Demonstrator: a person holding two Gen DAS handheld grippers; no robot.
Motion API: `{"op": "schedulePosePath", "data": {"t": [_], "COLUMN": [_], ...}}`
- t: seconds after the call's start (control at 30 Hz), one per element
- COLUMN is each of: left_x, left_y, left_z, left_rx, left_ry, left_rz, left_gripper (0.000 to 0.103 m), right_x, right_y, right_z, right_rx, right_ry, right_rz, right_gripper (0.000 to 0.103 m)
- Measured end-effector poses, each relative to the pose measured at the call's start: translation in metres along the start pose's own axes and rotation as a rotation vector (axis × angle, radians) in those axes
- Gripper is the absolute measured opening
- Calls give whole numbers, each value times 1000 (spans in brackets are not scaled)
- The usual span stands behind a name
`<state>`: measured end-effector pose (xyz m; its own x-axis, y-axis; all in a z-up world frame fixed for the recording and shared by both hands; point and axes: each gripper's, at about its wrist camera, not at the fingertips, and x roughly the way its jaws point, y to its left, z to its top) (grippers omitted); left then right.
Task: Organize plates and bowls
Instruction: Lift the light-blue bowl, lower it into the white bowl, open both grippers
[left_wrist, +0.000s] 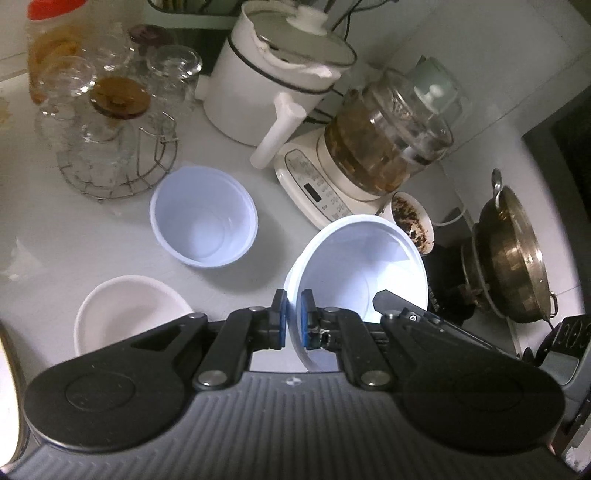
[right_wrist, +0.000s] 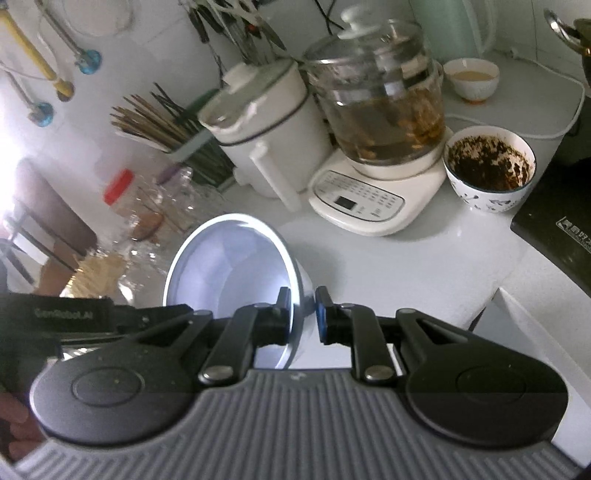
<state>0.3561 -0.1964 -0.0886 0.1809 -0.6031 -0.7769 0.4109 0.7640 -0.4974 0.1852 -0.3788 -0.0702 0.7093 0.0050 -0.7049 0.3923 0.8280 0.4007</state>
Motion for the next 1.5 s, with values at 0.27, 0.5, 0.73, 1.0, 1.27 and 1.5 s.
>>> {"op": "schedulePosePath", "data": {"t": [0.27, 0.5, 0.73, 1.0, 1.27, 1.5], "left_x": [-31, -55, -74, -72, -66, -42], "left_y": [16, 33, 56, 89, 115, 120], "left_z": [-9, -13, -22, -39, -49, -60], "left_rx": [-31, -65, -124, -183, -211, -212], "left_ry": [-36, -83, -129, -136, -153, -116], "left_rz": [15, 34, 67, 112, 142, 145], "left_gripper": [8, 8, 9, 9, 9, 9], "right_x": [-2, 2, 15, 41, 68, 82], "right_y": [29, 52, 76, 92, 101, 86], "right_z": [-4, -3, -6, -24, -41, -55], "right_rx": [-74, -136, -175, -201, -200, -175], "right_ry": [-12, -7, 15, 84, 130, 198], "right_rz": [31, 77, 132, 158, 163, 114], "right_gripper": [18, 18, 18, 18, 18, 18]}}
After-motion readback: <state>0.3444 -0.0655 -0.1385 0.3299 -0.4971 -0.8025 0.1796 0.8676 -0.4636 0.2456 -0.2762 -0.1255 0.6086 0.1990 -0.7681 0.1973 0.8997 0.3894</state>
